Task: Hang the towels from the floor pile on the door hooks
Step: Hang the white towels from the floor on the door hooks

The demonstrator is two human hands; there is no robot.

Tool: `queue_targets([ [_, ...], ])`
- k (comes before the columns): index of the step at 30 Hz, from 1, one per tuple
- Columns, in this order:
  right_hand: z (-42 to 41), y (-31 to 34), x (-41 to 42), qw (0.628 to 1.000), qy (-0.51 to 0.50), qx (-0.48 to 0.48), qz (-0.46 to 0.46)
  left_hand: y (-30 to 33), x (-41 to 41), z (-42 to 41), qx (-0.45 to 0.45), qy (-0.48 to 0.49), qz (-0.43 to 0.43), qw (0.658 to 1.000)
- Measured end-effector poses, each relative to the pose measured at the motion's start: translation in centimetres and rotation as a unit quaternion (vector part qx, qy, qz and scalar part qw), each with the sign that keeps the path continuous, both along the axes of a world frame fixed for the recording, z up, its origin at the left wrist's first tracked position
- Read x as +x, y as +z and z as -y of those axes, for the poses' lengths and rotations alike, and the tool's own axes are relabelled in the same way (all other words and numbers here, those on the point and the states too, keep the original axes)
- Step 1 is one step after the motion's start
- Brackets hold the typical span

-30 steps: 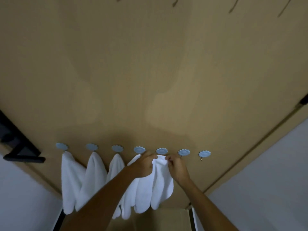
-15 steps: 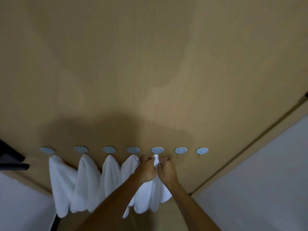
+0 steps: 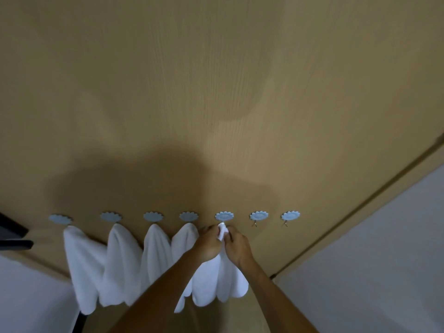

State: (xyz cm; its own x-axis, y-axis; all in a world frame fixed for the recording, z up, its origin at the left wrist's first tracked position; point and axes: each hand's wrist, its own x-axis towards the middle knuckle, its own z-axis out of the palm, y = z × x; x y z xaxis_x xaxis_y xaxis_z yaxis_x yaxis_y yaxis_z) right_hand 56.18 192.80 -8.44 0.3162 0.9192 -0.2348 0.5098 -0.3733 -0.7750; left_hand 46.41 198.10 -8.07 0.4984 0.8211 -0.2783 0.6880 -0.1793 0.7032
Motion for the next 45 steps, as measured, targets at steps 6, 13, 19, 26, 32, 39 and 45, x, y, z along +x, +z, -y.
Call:
queue_targets([
  [6,0.1,-0.1,-0.2,0.999,0.013,0.010,0.036,-0.8,0.1,1.0,0.005,0.070,-0.014,0.997],
  [13,0.9,0.1,-0.5,0.999,0.000,-0.026,0.038,-0.4,0.2,1.1,-0.057,0.049,-0.026,0.997],
  [19,2.3,0.5,-0.2,0.999,-0.011,-0.028,0.018,-1.1,0.2,2.5,-0.036,0.071,-0.100,0.992],
  [26,6.7,1.3,0.8,0.996,-0.013,-0.082,0.016,-0.5,1.3,5.1,-0.014,0.109,-0.101,0.989],
  [32,10.6,2.1,1.0,0.996,-0.029,-0.077,-0.021,1.0,1.5,6.4,0.024,0.168,-0.132,0.977],
  [39,19.5,2.3,3.9,0.993,-0.069,-0.095,0.014,1.9,3.9,14.0,0.164,-0.073,-0.183,0.967],
  [45,32.2,2.7,7.4,0.979,-0.138,-0.112,0.103,3.6,9.7,26.2,0.121,-0.297,-0.158,0.934],
])
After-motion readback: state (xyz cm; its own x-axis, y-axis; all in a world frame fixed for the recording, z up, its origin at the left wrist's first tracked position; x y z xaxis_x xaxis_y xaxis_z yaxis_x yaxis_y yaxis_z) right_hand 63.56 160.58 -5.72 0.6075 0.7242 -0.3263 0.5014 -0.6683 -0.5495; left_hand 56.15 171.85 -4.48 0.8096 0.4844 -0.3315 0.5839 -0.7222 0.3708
